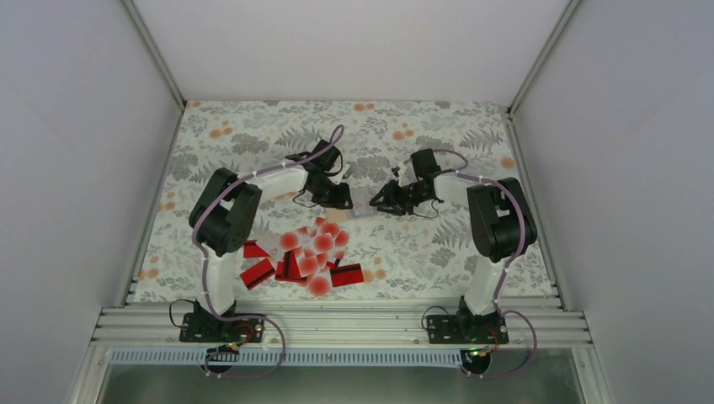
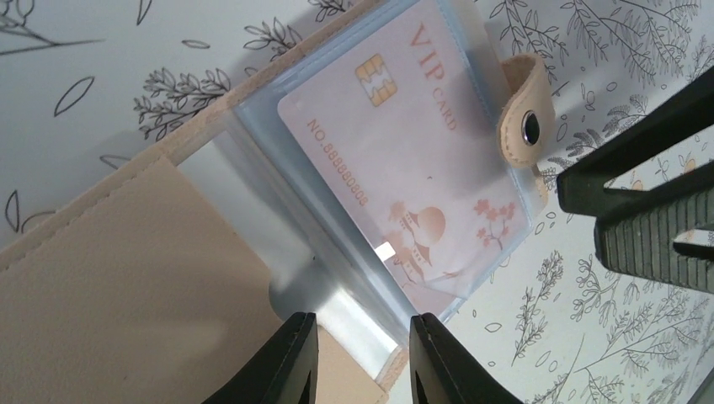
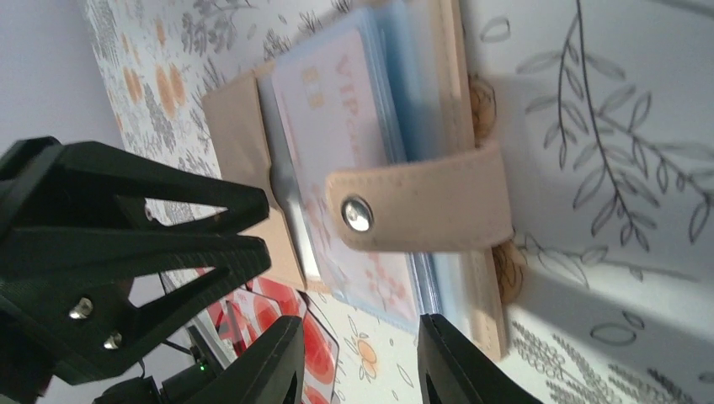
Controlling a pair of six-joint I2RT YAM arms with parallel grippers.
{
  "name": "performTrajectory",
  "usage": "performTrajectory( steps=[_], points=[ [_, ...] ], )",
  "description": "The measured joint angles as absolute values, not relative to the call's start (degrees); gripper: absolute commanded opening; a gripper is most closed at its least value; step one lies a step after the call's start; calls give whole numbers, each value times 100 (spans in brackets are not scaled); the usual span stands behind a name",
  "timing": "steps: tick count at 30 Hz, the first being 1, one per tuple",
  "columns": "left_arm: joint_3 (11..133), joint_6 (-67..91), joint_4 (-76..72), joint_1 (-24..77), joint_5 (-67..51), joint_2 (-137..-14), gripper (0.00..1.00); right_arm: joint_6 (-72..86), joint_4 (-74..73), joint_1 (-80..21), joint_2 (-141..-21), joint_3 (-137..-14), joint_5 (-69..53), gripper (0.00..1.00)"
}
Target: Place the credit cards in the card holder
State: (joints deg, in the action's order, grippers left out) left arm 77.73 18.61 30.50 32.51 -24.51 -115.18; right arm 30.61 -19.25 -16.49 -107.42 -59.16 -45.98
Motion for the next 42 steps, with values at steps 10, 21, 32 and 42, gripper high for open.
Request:
performTrajectory(
  steps=[10, 21, 32, 42],
  points=[
    [7854, 1756, 3028, 3251, -2438, -11734, 22, 3105, -1885, -1693, -10958, -6121, -4515, 34],
    [7854, 1673, 3028, 3247, -2445, -11749, 22, 3164, -1881, -1811, -11177, -6252, -4519, 34],
    [7907, 1592, 3006, 3225, -2547, -11817, 21, 3162, -2047, -1940, -11214, -6517, -4340, 33],
    [7977, 1584, 3004, 3225, -2609, -11880, 21, 3114, -2276, -2132, -11214, -6694, -4165, 32]
  ],
)
